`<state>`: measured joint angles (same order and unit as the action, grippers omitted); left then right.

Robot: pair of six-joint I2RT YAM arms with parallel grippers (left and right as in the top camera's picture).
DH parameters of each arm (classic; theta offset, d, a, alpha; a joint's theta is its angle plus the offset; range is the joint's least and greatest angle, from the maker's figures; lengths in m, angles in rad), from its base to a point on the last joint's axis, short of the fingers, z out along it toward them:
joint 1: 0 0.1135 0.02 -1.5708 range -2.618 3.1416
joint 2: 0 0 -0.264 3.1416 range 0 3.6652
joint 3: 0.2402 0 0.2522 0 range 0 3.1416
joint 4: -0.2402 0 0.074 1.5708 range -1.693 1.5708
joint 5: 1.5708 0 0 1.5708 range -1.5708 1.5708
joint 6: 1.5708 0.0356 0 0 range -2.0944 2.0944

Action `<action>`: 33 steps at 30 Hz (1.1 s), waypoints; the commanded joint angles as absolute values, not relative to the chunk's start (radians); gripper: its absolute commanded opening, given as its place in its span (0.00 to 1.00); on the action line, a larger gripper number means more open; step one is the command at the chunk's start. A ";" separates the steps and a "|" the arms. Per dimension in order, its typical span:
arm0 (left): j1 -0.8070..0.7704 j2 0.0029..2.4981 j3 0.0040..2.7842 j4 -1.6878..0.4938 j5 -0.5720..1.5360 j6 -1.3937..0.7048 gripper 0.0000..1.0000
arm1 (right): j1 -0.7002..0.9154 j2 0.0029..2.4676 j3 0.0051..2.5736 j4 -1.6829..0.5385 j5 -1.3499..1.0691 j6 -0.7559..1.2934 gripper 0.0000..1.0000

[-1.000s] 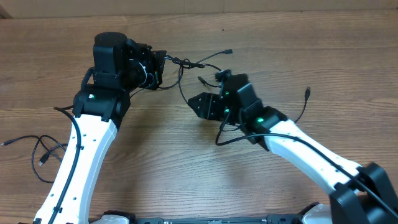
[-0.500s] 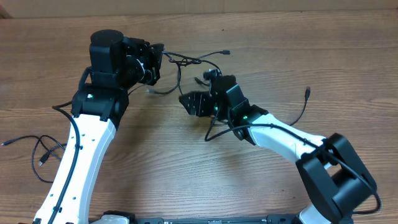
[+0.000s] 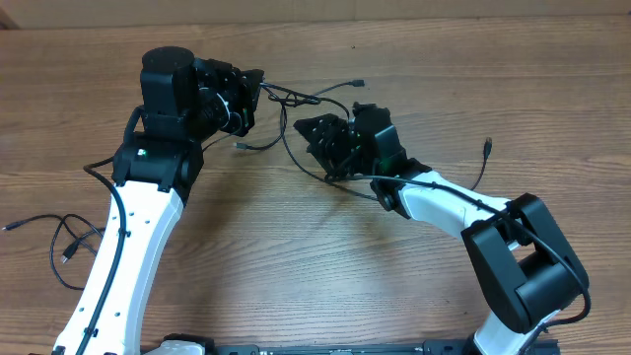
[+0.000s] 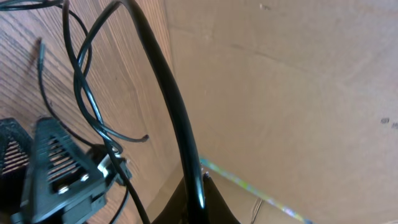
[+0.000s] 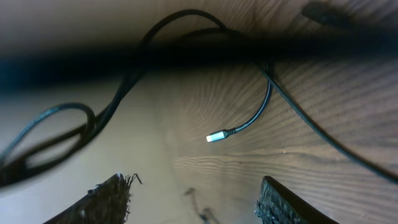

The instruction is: Untangle cables

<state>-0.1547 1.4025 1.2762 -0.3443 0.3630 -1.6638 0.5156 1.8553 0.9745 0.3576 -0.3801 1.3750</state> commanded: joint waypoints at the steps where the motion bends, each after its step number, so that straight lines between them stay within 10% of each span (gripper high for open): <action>1: -0.149 1.380 1.293 -0.341 0.429 -1.614 0.04 | 0.497 1.859 0.981 0.391 -0.414 1.648 0.64; 33: -0.151 1.380 1.293 -0.340 0.695 -1.610 0.04 | 0.514 1.874 0.984 0.562 -0.265 2.162 0.56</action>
<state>-0.1547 1.4025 1.2762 -0.3443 0.6426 -1.6375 0.4999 1.8603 0.9745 0.5457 -0.2798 2.0232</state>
